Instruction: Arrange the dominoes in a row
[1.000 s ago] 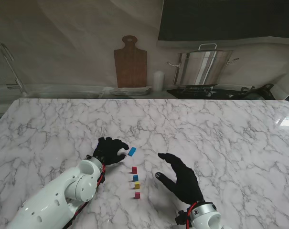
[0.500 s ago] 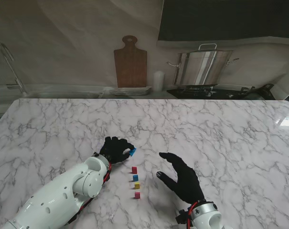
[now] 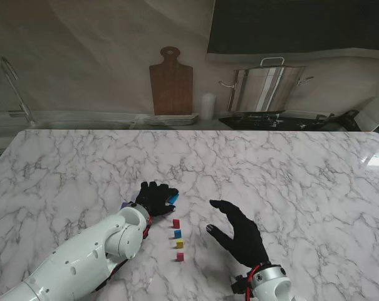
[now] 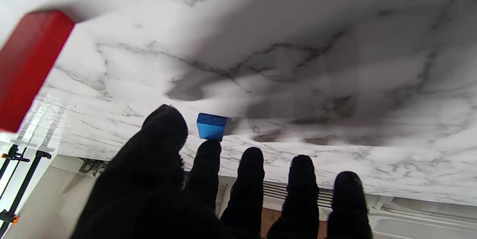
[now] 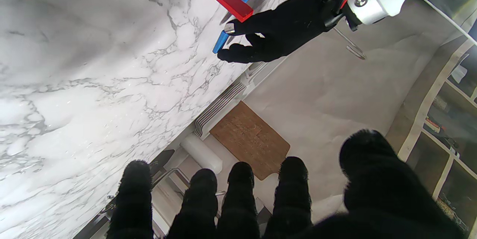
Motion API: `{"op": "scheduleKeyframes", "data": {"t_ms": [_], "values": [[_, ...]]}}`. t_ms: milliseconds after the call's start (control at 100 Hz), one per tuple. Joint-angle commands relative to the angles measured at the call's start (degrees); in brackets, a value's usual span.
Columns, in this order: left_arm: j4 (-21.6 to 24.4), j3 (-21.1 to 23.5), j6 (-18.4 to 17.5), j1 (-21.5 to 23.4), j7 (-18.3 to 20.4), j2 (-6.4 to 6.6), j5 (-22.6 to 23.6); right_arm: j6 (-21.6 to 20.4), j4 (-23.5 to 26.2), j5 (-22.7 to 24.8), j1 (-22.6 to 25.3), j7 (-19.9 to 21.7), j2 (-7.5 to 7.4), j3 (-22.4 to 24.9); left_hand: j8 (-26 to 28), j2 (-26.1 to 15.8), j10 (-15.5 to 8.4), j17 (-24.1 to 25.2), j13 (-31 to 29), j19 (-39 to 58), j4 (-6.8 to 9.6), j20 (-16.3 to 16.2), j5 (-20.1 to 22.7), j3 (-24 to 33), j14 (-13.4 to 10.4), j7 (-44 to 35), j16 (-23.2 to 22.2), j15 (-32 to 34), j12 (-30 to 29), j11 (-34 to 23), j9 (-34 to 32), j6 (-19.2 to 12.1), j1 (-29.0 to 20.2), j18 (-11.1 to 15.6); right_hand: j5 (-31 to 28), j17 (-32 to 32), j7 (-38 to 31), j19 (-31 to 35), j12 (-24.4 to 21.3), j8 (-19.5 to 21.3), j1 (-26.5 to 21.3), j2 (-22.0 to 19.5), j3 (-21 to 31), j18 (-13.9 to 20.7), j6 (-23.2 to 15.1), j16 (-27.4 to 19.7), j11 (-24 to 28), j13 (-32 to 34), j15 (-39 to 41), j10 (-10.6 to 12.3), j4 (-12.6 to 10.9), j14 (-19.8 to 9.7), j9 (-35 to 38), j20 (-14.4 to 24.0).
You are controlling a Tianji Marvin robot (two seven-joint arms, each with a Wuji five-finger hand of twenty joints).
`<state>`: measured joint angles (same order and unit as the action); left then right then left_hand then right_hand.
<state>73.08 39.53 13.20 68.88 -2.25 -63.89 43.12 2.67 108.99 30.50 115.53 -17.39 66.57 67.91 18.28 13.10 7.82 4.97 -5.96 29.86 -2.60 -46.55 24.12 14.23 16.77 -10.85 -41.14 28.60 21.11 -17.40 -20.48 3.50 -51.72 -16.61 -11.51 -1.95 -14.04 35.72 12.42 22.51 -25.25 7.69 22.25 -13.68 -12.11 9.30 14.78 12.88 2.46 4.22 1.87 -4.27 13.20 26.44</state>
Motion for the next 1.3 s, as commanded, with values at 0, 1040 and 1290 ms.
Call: {"op": "scheduleKeyframes", "data": {"t_ms": [0, 1040, 1290], "values": [[-0.59, -0.39, 0.57, -0.66, 0.77, -0.71, -0.53, 0.44, 0.26, -0.19, 0.41, 0.02, 0.11, 0.13, -0.87, -0.27, 0.79, 1.34, 1.56, -1.13, 0.58, -1.47, -0.55, -0.76, -0.29, 0.32, -0.84, 0.52, 0.01, -0.16, 2.04, 1.34, 0.73, 0.82, 2.06, -0.02, -0.53, 0.22, 0.24, 0.98, -1.55, -2.04, -0.94, 2.0, -1.02, -0.7, 0.64, -0.61, -1.06, 0.66, -1.65, -1.54, -1.66, 1.02], [3.41, 3.6, 2.5, 3.02, -0.11, -0.43, 0.66, 0.37, 0.83, -0.06, 0.84, 0.19, 0.05, 0.3, 24.06, 2.76, 1.21, 1.41, 2.11, -1.13, 0.67, -1.24, -4.21, 3.61, -0.15, -24.33, -0.98, 1.22, 3.2, -3.13, 3.9, 4.57, 3.02, 0.71, 2.07, 0.13, -0.58, 0.4, 0.24, 0.95, -1.44, -2.02, -0.76, 1.98, -1.0, -0.7, 0.66, -0.58, -1.05, 0.69, -1.65, -1.48, -1.66, 1.1], [2.36, 1.46, 3.74, 1.65, 1.79, -0.24, 0.46, 0.4, 0.93, -0.1, 0.95, 0.04, 0.09, 0.37, 19.59, 3.58, 1.68, 1.63, 2.38, -2.71, 0.61, -2.76, -1.33, 3.5, 0.04, -19.62, -0.87, 0.05, 3.11, -2.44, 4.5, 6.37, 4.45, 0.71, 2.06, 0.25, -0.61, 0.61, 0.22, 0.95, -1.44, -2.01, -0.71, 2.01, -1.01, -0.71, 0.63, -0.61, -1.06, 0.66, -1.66, -1.47, -1.7, 1.23]]}}
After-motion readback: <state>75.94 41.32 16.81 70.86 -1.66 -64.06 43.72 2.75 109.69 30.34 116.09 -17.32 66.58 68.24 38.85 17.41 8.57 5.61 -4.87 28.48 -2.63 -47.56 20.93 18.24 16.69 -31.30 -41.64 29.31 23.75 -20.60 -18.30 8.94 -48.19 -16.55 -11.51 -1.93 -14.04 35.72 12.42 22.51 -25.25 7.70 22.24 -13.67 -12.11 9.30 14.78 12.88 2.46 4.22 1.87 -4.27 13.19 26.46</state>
